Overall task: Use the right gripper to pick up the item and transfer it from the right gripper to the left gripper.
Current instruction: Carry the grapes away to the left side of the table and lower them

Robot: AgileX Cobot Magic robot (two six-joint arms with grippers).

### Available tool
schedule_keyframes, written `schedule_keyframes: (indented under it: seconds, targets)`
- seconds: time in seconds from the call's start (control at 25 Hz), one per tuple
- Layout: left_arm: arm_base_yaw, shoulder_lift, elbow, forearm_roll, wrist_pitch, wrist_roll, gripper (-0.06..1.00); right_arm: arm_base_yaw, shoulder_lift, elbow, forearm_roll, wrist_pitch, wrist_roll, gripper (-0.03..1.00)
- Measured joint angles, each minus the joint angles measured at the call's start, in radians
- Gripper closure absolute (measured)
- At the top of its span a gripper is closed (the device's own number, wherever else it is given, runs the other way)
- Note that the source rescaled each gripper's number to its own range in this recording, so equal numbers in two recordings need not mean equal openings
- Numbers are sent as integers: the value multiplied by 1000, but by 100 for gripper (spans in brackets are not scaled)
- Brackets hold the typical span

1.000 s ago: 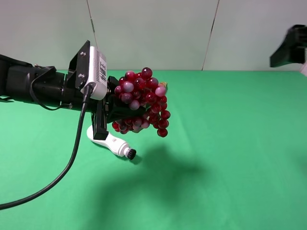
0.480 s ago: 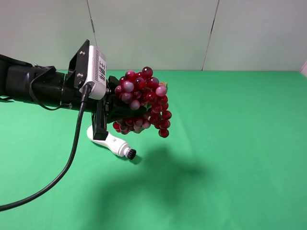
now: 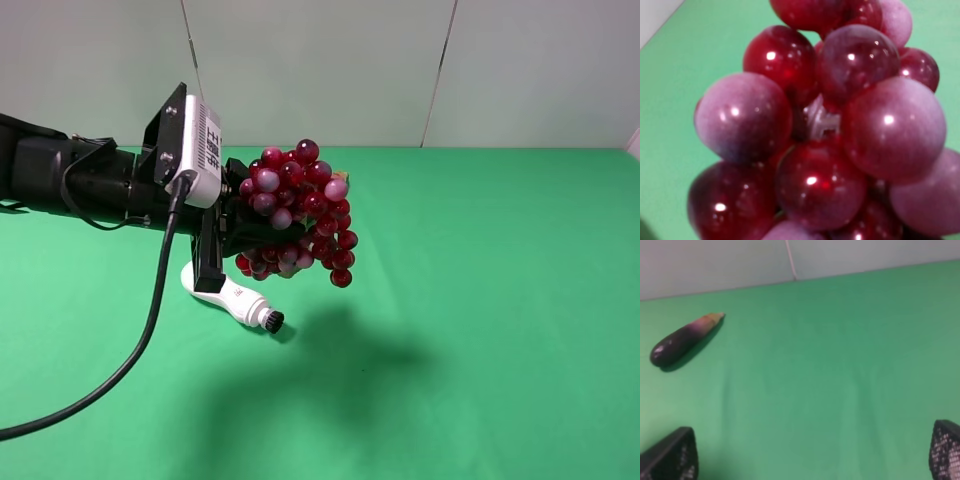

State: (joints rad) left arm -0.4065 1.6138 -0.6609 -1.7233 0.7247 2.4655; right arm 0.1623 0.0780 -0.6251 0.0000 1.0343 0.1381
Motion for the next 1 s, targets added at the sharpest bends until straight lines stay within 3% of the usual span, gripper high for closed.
schedule_keyframes:
  seconds: [0.52, 1.0]
  targets:
    - [0, 0, 0, 0, 0, 0, 94, 0, -52, 111, -6, -59, -52, -3]
    - [0, 0, 0, 0, 0, 0, 94, 0, -53, 138, -12, -24, -63, -3]
